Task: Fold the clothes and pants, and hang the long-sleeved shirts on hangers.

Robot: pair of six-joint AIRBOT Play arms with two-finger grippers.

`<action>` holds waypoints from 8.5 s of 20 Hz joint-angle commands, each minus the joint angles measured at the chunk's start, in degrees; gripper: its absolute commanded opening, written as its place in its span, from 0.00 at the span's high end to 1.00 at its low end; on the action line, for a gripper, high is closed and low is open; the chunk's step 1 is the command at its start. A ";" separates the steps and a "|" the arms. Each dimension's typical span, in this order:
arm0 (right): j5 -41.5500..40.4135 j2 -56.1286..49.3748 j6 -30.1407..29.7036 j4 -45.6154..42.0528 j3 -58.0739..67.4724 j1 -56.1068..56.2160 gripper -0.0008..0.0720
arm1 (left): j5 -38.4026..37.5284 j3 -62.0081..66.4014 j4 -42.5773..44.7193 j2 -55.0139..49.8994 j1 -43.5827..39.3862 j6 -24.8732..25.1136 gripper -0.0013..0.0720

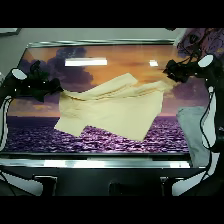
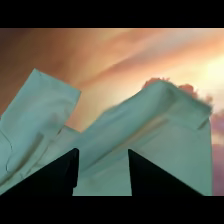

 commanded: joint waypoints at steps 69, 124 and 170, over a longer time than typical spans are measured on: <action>5.44 4.68 5.09 -13.29 2.64 14.75 0.95 | -3.67 4.00 16.63 15.17 2.10 -14.82 0.96; -3.74 24.22 -36.30 27.32 -67.52 0.33 0.95 | 0.02 -31.65 -4.96 17.14 24.92 10.40 0.05; 2.60 30.47 -15.02 8.33 -13.14 4.81 0.95 | -5.03 16.37 -9.40 18.99 12.83 7.76 0.97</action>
